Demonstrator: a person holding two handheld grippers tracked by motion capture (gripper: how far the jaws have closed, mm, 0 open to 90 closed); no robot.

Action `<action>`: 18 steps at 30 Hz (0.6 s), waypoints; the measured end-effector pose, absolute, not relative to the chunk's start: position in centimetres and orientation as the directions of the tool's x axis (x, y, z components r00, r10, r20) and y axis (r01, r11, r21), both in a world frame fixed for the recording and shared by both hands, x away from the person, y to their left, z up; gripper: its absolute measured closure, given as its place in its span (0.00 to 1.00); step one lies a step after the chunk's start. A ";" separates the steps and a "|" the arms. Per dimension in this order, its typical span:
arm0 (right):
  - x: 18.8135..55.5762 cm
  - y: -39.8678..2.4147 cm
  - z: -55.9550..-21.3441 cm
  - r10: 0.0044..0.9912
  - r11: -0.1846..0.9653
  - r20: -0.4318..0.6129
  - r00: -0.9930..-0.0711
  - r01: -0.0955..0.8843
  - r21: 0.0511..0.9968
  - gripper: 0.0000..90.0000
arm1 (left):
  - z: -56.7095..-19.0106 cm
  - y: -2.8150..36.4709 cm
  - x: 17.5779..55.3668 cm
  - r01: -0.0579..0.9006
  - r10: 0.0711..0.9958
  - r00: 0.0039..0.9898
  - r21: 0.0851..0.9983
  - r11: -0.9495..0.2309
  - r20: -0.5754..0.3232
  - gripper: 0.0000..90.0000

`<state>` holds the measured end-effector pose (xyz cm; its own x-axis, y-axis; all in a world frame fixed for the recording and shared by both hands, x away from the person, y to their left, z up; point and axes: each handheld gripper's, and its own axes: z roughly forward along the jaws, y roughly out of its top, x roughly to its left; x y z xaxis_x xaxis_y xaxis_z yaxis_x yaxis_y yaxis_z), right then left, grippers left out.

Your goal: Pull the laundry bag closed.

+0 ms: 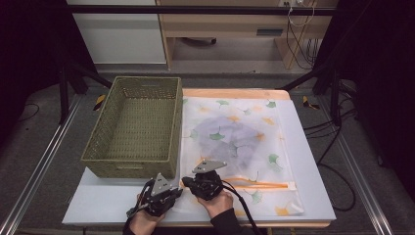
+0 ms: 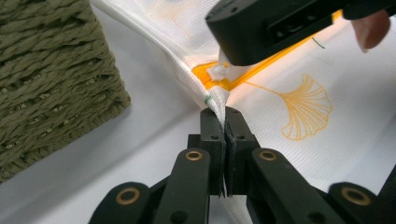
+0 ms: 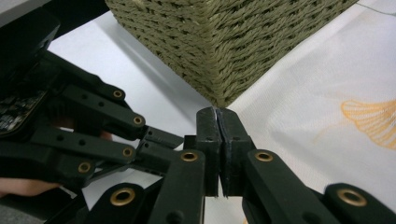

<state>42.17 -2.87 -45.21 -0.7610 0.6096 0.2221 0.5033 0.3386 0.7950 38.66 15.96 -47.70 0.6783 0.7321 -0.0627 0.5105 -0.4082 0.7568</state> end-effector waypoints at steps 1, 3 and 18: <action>42.1 -2.9 -45.2 0.608 0.342 0.221 -0.763 0.503 0.794 0.99 | -47.7 16.0 38.7 0.510 0.732 0.679 0.757 -0.409 -0.061 0.97; 42.1 -3.1 -45.3 0.604 0.344 0.220 -0.766 0.500 0.795 0.99 | -47.7 16.0 38.6 0.511 0.733 0.678 0.756 -0.409 -0.063 0.97; 42.2 -2.7 -46.2 0.596 0.382 0.220 -0.773 0.513 0.769 0.98 | -47.5 15.9 38.5 0.499 0.728 0.684 0.758 -0.420 -0.047 0.97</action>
